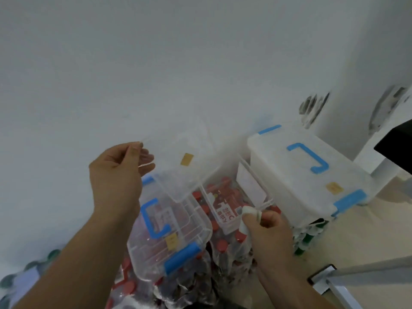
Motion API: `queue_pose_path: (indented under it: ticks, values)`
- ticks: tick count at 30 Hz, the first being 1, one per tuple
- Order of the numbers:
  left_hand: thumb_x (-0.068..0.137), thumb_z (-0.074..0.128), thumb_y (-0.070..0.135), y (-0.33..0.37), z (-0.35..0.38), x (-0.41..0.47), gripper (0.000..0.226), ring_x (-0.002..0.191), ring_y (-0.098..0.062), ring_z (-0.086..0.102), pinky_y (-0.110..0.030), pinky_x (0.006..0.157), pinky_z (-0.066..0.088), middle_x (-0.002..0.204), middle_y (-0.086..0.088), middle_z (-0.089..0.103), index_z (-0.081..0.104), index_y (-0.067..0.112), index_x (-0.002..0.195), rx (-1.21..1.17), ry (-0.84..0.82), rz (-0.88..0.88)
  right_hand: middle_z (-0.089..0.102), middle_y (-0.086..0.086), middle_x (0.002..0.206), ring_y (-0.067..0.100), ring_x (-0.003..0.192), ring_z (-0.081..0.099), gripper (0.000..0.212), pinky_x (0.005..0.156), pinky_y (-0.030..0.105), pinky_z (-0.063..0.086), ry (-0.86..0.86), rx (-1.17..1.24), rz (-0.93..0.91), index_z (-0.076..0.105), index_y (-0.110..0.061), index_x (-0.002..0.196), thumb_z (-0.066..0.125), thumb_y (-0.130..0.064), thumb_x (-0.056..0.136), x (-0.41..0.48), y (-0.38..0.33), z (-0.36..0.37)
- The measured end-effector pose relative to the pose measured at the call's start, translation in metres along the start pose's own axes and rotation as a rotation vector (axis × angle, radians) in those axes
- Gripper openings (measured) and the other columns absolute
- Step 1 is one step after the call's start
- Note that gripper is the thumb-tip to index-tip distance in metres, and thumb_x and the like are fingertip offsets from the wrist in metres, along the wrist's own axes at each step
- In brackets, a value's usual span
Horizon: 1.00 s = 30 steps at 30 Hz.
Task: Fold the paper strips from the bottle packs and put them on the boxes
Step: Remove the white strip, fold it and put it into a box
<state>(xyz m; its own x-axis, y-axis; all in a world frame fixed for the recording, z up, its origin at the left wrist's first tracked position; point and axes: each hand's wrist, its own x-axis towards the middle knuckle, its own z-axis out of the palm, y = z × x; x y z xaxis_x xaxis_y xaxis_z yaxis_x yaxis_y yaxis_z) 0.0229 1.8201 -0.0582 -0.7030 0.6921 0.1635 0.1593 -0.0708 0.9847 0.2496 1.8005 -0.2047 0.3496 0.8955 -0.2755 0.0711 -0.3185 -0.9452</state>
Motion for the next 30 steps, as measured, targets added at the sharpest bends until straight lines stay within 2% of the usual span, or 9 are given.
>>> queue_pose_path:
  ticks: [4, 8, 11, 13, 17, 20, 24, 27, 30]
  values:
    - [0.097, 0.059, 0.011, -0.01, -0.03, -0.002, 0.015, 0.074, -0.023, 0.074, -0.027, 0.065, 0.06, 0.082, -0.015, 0.069, 0.071, 0.003, 0.091, -0.159, 0.091, -0.199, 0.057, -0.008, 0.101, 0.02, 0.082, 0.064, 0.025, 0.066, 0.03, 0.058, -0.089, -0.044, -0.289, 0.06, -0.018, 0.075, 0.082, -0.03, 0.076, -0.014, -0.028, 0.003]
    - [0.095, 0.06, 0.01, -0.038, -0.065, 0.0, 0.013, 0.067, -0.022, 0.074, -0.024, 0.057, 0.058, 0.08, -0.015, 0.067, 0.068, 0.001, 0.088, -0.205, 0.144, -0.389, 0.058, -0.018, 0.115, 0.002, 0.103, 0.06, 0.024, 0.081, 0.011, 0.047, -0.324, -0.072, -0.436, 0.059, -0.017, 0.072, 0.083, -0.022, 0.076, -0.022, -0.05, 0.018]
    - [0.094, 0.062, 0.007, -0.063, -0.095, 0.008, 0.012, 0.06, -0.024, 0.073, -0.024, 0.053, 0.059, 0.082, -0.017, 0.065, 0.065, -0.003, 0.087, -0.255, 0.182, -0.56, 0.06, -0.012, 0.128, 0.008, 0.117, 0.058, 0.027, 0.095, 0.03, 0.049, -0.44, -0.151, -0.418, 0.059, -0.017, 0.073, 0.084, -0.026, 0.076, -0.027, -0.049, 0.041]
    - [0.093, 0.062, 0.004, -0.074, -0.096, 0.009, 0.008, 0.065, -0.028, 0.073, -0.026, 0.055, 0.06, 0.086, -0.019, 0.066, 0.065, -0.004, 0.091, -0.191, 0.173, -0.6, 0.066, -0.013, 0.121, 0.012, 0.109, 0.065, 0.028, 0.086, 0.033, 0.055, -0.447, -0.146, -0.368, 0.059, -0.021, 0.071, 0.085, -0.027, 0.076, -0.024, -0.044, 0.043]
    - [0.091, 0.067, 0.005, -0.089, -0.103, 0.011, 0.017, 0.078, -0.03, 0.073, -0.032, 0.068, 0.058, 0.097, -0.021, 0.072, 0.066, 0.001, 0.107, 0.013, 0.077, -0.534, 0.067, -0.021, 0.107, 0.004, 0.093, 0.067, 0.022, 0.072, 0.028, 0.06, -0.488, -0.186, -0.309, 0.064, -0.017, 0.076, 0.084, -0.025, 0.078, -0.032, -0.037, 0.059]
    - [0.084, 0.077, 0.013, -0.098, -0.107, 0.016, 0.041, 0.085, -0.022, 0.072, -0.029, 0.068, 0.058, 0.108, -0.01, 0.072, 0.064, 0.009, 0.123, 0.306, -0.087, -0.427, 0.068, -0.02, 0.107, 0.003, 0.094, 0.065, 0.018, 0.072, 0.028, 0.057, -0.47, -0.249, -0.286, 0.066, -0.018, 0.078, 0.083, -0.023, 0.078, -0.037, -0.034, 0.069]
    - [0.079, 0.08, 0.032, -0.103, -0.11, 0.028, 0.062, 0.095, -0.014, 0.069, -0.037, 0.09, 0.056, 0.123, 0.004, 0.068, 0.058, 0.019, 0.136, 0.635, -0.249, -0.267, 0.07, -0.018, 0.098, 0.009, 0.092, 0.067, 0.018, 0.07, 0.034, 0.056, -0.408, -0.299, -0.253, 0.067, -0.021, 0.075, 0.084, -0.026, 0.077, -0.04, -0.036, 0.08]
    - [0.08, 0.076, 0.047, -0.105, -0.112, 0.037, 0.069, 0.115, -0.019, 0.062, -0.036, 0.1, 0.05, 0.134, -0.001, 0.062, 0.054, 0.022, 0.14, 0.876, -0.364, -0.127, 0.071, -0.015, 0.09, 0.012, 0.082, 0.068, 0.019, 0.062, 0.038, 0.057, -0.347, -0.296, -0.231, 0.066, -0.021, 0.072, 0.084, -0.025, 0.077, -0.044, -0.039, 0.086]
    - [0.081, 0.073, 0.052, -0.107, -0.11, 0.045, 0.07, 0.125, -0.024, 0.053, -0.038, 0.107, 0.043, 0.14, -0.003, 0.058, 0.054, 0.021, 0.141, 0.938, -0.419, 0.072, 0.072, -0.012, 0.087, 0.012, 0.079, 0.069, 0.014, 0.063, 0.038, 0.059, -0.283, -0.304, -0.206, 0.07, -0.022, 0.078, 0.084, -0.026, 0.077, -0.045, -0.045, 0.088]
